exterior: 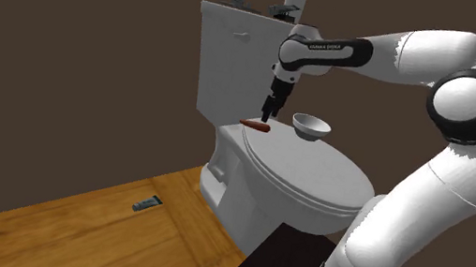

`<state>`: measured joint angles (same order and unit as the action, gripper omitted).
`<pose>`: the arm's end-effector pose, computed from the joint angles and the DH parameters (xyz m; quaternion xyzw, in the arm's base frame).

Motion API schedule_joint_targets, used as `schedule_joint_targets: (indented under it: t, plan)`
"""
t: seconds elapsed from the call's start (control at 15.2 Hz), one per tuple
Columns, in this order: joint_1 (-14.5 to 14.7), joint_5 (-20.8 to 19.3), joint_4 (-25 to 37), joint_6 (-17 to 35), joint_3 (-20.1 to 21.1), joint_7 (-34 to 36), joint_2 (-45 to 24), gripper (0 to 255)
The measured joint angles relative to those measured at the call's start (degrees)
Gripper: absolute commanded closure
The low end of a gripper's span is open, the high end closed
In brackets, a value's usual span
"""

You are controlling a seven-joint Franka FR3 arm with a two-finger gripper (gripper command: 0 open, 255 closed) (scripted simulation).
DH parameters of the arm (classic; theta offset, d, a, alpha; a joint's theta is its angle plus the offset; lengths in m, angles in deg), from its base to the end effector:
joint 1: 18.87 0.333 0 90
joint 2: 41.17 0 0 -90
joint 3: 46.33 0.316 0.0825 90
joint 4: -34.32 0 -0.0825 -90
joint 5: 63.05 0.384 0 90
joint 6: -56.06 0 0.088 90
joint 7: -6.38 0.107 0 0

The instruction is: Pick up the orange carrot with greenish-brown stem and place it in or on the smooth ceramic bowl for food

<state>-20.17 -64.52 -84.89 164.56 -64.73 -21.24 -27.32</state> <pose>0.4598 -0.1778 0.5288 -0.9965 -0.0764 -0.0299 0.0149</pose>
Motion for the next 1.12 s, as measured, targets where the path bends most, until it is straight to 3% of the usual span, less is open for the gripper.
schedule_joint_targets:
  t: [0.59,0.92,1.12]
  plan:
    - [-1.9,4.21,15.66,1.56,-3.95,-13.95,-20.7,0]
    - [-5.33,7.34,29.89,-1.26,-4.11,-20.93,-33.93,0]
    - [-6.2,7.93,31.59,-0.55,-3.93,-22.35,-36.66,0]
